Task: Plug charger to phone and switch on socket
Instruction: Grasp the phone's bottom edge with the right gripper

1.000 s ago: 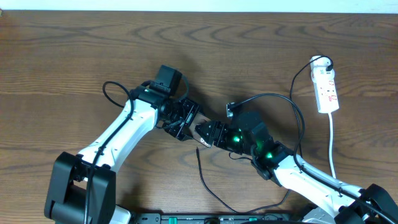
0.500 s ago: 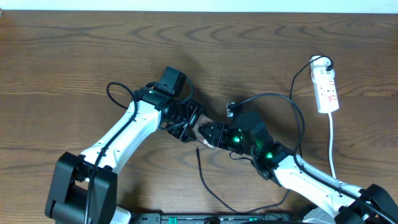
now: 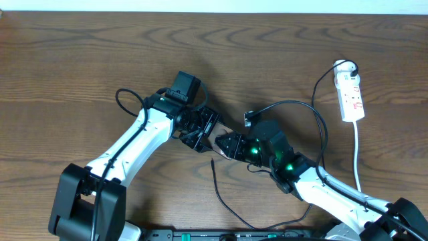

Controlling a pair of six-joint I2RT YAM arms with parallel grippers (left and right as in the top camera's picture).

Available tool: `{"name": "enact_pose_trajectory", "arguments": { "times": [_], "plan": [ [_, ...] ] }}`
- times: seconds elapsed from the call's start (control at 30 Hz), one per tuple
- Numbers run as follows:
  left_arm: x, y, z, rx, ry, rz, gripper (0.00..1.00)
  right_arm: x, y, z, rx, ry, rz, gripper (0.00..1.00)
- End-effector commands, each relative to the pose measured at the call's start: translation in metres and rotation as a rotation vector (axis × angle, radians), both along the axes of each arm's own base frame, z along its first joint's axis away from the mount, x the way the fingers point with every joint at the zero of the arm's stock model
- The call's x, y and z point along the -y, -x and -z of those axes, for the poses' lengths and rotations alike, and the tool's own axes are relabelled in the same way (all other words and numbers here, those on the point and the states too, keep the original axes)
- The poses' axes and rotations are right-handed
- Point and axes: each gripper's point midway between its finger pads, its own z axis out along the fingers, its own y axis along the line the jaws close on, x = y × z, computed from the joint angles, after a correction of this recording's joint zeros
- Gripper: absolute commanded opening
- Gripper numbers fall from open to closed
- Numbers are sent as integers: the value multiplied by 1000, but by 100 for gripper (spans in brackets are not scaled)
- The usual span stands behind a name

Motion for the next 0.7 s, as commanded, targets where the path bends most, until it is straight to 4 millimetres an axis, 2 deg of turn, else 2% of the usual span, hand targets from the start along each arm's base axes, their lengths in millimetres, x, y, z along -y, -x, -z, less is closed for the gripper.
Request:
{"name": "enact_pose_trajectory", "arguments": {
  "times": [0.0,0.4,0.67],
  "plan": [
    [8,-5,-23,38,56,5,7,-2,-4,-3,32,13,-3,29],
    [8,-5,-23,37,56,6,7,0,-6,-3,37,20,10,15],
    [8,-5,-23,37,55,6,7,0,-6,-3,38,19,11,1]
  ]
}}
